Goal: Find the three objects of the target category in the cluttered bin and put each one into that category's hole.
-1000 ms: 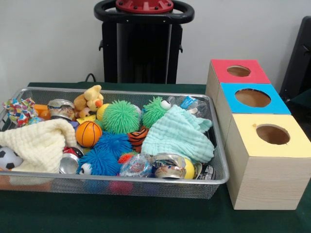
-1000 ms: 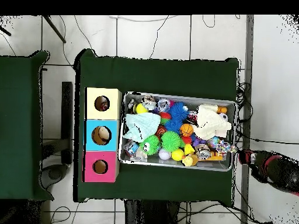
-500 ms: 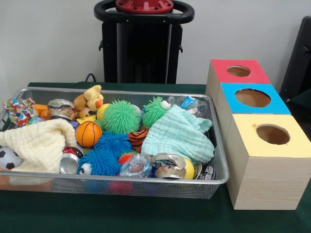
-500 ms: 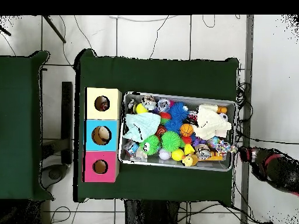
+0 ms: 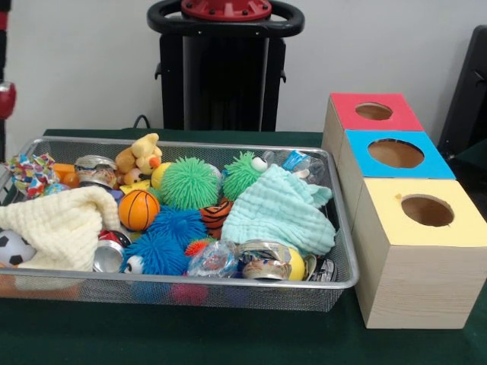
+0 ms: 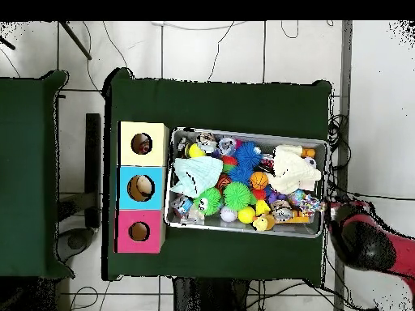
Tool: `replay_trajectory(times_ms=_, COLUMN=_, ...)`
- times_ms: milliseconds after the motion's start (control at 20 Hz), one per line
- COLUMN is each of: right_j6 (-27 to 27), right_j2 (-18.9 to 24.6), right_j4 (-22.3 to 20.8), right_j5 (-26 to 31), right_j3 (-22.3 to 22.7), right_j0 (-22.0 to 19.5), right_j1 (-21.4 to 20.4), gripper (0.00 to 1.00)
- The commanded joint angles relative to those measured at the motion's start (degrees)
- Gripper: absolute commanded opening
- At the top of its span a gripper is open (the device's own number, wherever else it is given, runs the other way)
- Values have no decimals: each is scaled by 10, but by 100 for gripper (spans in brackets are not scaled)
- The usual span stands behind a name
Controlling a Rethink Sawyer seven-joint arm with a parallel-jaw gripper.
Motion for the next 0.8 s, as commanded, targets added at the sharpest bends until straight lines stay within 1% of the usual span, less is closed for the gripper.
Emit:
replay_trajectory(times_ms=50, right_j6=262, right_j2=-186, right_j4=13, right_j5=-91, right_j3=117, right_j0=125, right_j1=-30, gripper=100)
replay_trajectory(times_ms=150, right_j6=273, right_j2=-225, right_j4=33, right_j5=-96, right_j3=120, right_j0=161, right_j1=-28, gripper=100)
replay_trajectory(times_ms=300, right_j6=284, right_j2=-269, right_j4=52, right_j5=-113, right_j3=121, right_j0=206, right_j1=-25, gripper=100)
replay_trajectory(times_ms=400, right_j6=286, right_j2=-283, right_j4=61, right_j5=-119, right_j3=122, right_j0=223, right_j1=-24, gripper=100)
replay_trajectory(times_ms=500, right_j6=283, right_j2=-280, right_j4=70, right_j5=-124, right_j3=124, right_j0=220, right_j1=-23, gripper=100)
replay_trajectory(times_ms=600, right_j6=273, right_j2=-264, right_j4=74, right_j5=-124, right_j3=122, right_j0=199, right_j1=-17, gripper=100)
replay_trajectory(times_ms=700, right_j6=255, right_j2=-238, right_j4=73, right_j5=-117, right_j3=118, right_j0=167, right_j1=-11, gripper=100)
replay_trajectory(times_ms=800, right_j6=233, right_j2=-205, right_j4=74, right_j5=-105, right_j3=116, right_j0=122, right_j1=-3, gripper=100)
